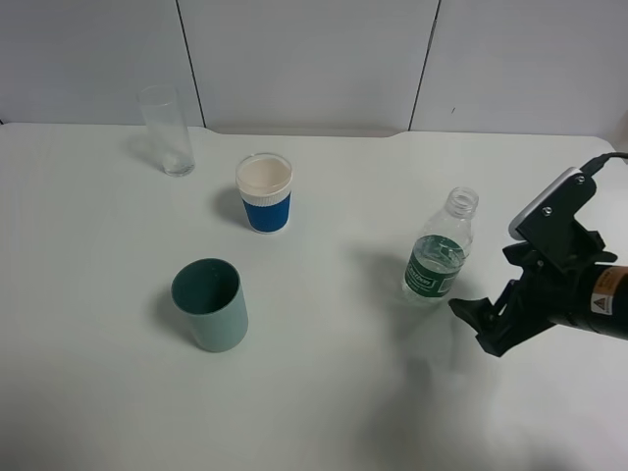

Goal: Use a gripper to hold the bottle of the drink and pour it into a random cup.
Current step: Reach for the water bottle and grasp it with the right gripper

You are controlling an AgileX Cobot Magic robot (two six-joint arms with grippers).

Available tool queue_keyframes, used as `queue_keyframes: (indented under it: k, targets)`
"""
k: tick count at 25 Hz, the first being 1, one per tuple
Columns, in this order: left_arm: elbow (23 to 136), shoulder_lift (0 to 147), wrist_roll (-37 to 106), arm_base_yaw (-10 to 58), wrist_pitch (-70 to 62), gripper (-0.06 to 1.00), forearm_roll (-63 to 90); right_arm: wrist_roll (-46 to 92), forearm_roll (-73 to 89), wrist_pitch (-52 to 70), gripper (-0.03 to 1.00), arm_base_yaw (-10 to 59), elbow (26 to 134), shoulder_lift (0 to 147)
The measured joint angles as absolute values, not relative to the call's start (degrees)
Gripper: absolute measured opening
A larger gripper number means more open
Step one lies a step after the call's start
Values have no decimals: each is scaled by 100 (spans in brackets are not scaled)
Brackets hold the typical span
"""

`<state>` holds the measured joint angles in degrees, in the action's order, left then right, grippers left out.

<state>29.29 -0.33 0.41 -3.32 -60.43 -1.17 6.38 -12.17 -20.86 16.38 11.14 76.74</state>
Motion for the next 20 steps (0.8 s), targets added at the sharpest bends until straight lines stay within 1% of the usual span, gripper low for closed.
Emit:
queue_keyframes:
  k: [6, 13, 20]
  targets:
    - [2929, -33, 41, -332, -6043, 98, -112, 602, -1398, -3110, 87, 1568, 1119, 8685]
    - [2929, -33, 41, -332, -6043, 98, -112, 798, -1540, -4669, 87, 1563, 1124, 9857]
    - [2929, -33, 41, -332, -6043, 98, -112, 1244, -730, -5400, 87, 1563, 1124, 10036]
